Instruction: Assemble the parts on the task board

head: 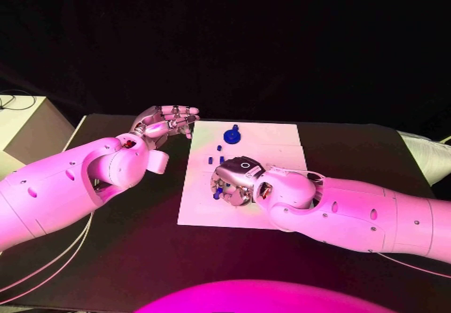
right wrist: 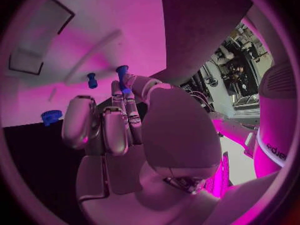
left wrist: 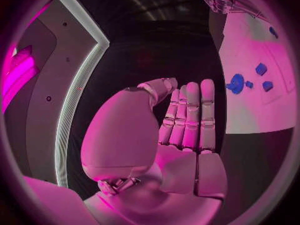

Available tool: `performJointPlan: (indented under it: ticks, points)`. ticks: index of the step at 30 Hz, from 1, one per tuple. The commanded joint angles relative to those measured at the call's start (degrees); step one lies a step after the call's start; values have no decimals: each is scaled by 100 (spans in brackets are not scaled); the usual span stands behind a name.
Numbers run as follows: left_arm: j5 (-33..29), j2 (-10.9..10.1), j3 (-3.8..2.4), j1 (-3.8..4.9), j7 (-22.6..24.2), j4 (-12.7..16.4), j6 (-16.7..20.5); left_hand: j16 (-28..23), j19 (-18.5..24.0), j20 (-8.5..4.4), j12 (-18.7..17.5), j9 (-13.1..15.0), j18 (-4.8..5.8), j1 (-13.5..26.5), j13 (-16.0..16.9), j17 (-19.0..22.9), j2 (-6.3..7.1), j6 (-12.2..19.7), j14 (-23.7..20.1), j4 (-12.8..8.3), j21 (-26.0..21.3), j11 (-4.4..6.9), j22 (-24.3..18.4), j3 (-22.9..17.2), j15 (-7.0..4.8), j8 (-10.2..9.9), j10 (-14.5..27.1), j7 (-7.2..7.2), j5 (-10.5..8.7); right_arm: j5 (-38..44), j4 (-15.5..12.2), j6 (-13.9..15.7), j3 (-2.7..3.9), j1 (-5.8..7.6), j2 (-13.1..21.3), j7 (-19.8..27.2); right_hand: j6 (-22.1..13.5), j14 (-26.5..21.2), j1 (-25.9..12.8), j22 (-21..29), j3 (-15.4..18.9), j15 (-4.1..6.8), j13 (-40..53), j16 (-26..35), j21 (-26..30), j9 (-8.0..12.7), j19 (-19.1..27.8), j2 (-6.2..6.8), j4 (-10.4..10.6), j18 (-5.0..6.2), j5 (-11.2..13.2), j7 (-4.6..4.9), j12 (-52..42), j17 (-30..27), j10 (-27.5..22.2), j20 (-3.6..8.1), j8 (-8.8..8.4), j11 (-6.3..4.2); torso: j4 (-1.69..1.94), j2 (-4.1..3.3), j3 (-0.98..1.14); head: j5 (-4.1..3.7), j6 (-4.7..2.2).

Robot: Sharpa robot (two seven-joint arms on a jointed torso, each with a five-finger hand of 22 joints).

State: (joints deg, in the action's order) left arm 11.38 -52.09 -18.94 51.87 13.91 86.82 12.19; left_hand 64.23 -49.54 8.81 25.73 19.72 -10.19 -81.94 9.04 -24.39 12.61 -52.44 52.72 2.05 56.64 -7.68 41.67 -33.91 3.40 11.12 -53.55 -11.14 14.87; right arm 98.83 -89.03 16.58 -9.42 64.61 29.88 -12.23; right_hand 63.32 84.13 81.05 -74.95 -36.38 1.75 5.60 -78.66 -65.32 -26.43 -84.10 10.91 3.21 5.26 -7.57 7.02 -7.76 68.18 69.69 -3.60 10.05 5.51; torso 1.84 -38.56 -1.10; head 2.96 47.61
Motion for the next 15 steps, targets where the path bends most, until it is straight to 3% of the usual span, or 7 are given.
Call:
performJointPlan:
  ticks: [1, 5, 8, 11, 15]
  points:
    - [-27, 2, -5, 2, 26, 21, -86, -37, -32, -4, 24, -7, -46, -15, -5, 7, -17, -23, -34, 4, -34, -6, -9, 27, 16, 30, 30, -13, 11, 59, 59, -129, -30, -29, -28, 38, -280, 192, -221, -58, 30, -63, 29, -1, 92, 43, -122, 91, -31, -59, -167, 73, 185, -22, 95, -21, -137, -177, 3, 0, -4, 2, 8]
    - [-27, -2, -5, 2, 25, 24, -85, -37, -32, -4, 24, -7, -46, -15, -5, 7, -17, -23, -34, 4, -34, -6, -9, 27, 16, 30, 30, -13, 11, -34, 93, -76, -45, -35, -51, 149, -653, 152, -551, 138, 209, -174, -70, 57, 461, 125, -30, 396, 82, -5, -149, 145, 428, -148, -372, -117, -362, -44, -1, 2, -4, 10, 8]
    - [-27, -6, -5, 2, 24, 26, -84, -37, -32, -4, 24, -7, -46, -15, -5, 7, -17, -23, -34, 4, -34, -6, -9, 27, 16, 30, 30, -13, 11, -70, 105, -45, -52, -37, -55, 195, -868, 141, -587, 266, 380, -174, -126, 67, 693, 176, 25, 458, 104, 44, -76, 128, 403, -187, -596, -145, -484, -41, -4, 4, -3, 11, 8]
    - [-27, -8, -5, 2, 23, 28, -84, -37, -32, -4, 24, -7, -46, -15, -5, 7, -17, -23, -34, 4, -34, -6, -9, 27, 16, 30, 30, -13, 11, -100, 110, 1, -56, -38, -48, 226, -945, 116, -519, 371, 731, -204, -177, 108, 874, 212, 57, 405, 130, 72, -36, 129, 384, -278, -901, -182, -535, -1, -6, 6, -2, 11, 9]
    - [-27, -10, -5, 2, 20, 29, -87, -37, -32, -4, 24, -7, -46, -15, -5, 7, -17, -23, -34, 4, -34, -6, -9, 27, 16, 30, 30, -13, 11, -116, 102, 68, -59, -38, -29, 234, -1010, 71, -293, 519, 1330, -235, -183, 184, 1126, 280, 90, 238, 214, 109, -49, 118, 316, -443, -1170, -215, -585, 38, -3, 3, 1, 12, 3]
